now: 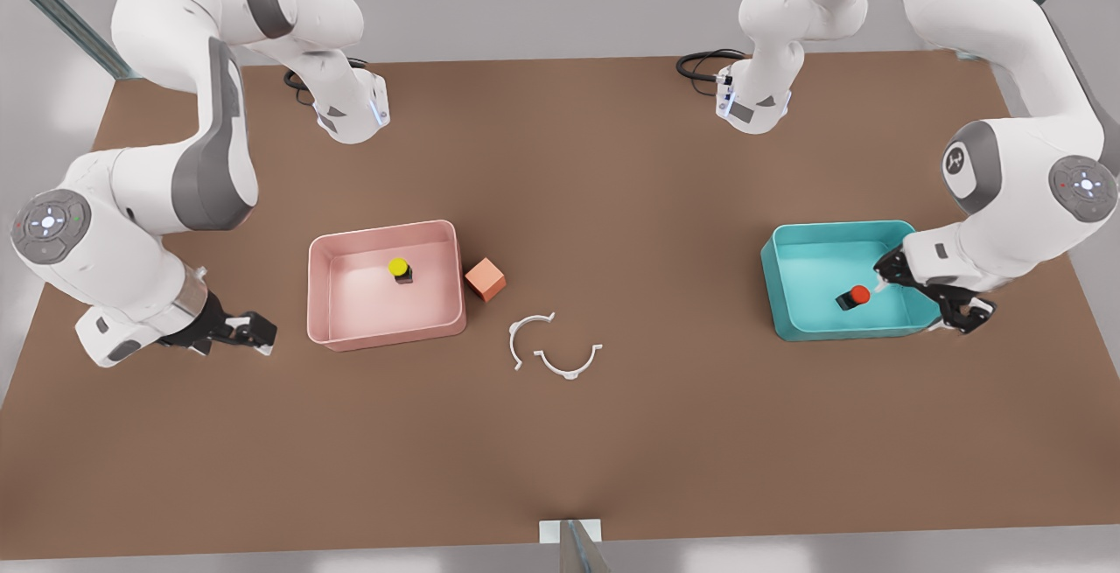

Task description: Place the red button in the blue storage box with the left arm, and place the yellow button in the pink storage box with the right arm

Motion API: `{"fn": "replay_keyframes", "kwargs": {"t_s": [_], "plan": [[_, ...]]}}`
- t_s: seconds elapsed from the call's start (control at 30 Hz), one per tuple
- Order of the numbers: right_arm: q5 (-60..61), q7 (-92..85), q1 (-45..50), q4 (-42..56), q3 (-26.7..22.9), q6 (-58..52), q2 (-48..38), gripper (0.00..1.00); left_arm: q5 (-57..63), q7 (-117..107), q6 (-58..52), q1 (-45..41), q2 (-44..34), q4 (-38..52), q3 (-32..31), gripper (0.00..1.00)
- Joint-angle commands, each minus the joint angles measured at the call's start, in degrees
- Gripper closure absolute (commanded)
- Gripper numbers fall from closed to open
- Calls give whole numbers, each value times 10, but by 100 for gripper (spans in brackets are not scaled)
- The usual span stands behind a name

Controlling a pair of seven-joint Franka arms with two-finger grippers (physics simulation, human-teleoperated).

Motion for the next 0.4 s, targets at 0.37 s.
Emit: {"fn": "replay_keyframes", "kwargs": {"t_s": [0.37], "plan": [[-2,-39,-10,-122,8,20,-70,0,-14,-615,-39,-19,-105,-64,-3,0]]}}
